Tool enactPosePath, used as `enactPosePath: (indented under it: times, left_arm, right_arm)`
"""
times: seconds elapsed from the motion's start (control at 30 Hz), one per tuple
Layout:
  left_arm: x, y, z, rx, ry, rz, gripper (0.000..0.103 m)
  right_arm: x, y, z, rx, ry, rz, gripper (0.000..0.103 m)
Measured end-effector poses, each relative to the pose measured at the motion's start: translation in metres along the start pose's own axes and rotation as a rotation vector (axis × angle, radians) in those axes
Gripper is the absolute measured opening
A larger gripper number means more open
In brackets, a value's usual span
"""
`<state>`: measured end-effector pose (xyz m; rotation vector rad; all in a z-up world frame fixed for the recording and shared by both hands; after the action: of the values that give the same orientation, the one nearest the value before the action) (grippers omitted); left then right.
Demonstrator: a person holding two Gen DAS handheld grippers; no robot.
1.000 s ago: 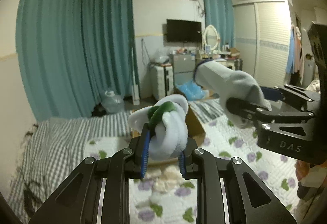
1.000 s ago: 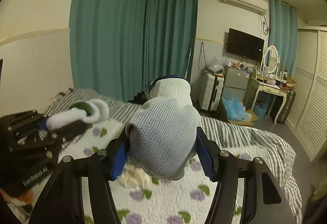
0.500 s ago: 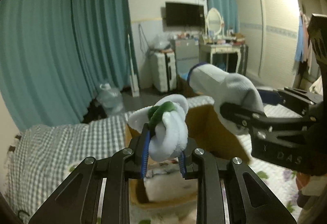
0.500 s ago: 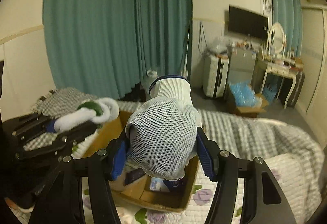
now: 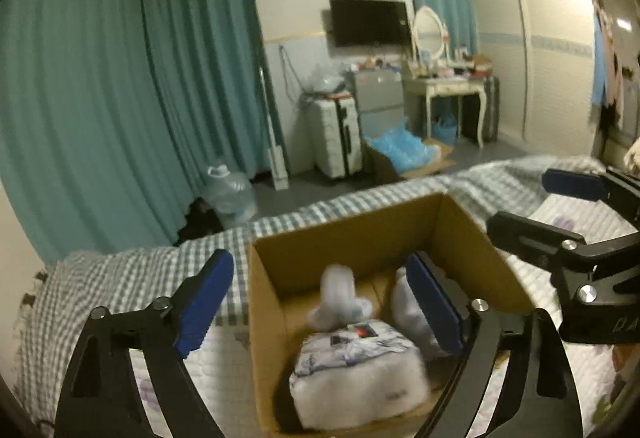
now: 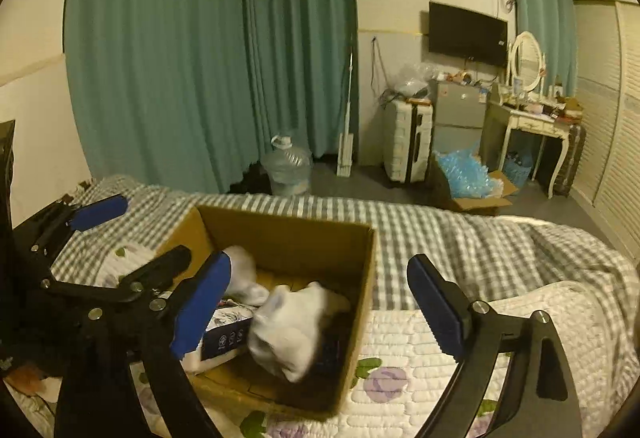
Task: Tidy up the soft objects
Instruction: 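Carry the glove and sock into the cardboard box and open both tools, then move both open tools back toward the lace cloth and white cotton item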
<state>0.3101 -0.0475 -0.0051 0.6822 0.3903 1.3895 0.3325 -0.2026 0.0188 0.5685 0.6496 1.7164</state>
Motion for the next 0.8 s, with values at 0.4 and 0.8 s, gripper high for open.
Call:
enactPosePath:
  times: [0.4,0.8]
  left_arm:
    - [0.055,0.178,-0.001,-0.21,0.126,-0.002,0.096]
    - [0.092,0.263,-0.062,-0.24,0.197,0.054,0.097]
  right_arm:
    - [0.04,0.18,0.006,-0.186,0.048,-0.089,0.102]
    - [0.106,0.261,-0.045,-0.192,0.115,-0.1,0.102]
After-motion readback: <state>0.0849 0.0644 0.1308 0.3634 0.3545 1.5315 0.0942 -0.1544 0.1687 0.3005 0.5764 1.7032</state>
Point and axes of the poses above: each gripper's, at about its wrist camera, not at the fingertips, and y roughly against the way its jaws point, x to its left, z to its top, the point moved 1 cm from there along -y, roughly the way its jaws point, and after that the axes turned 13 degrees about x, right-handed, at the moved point
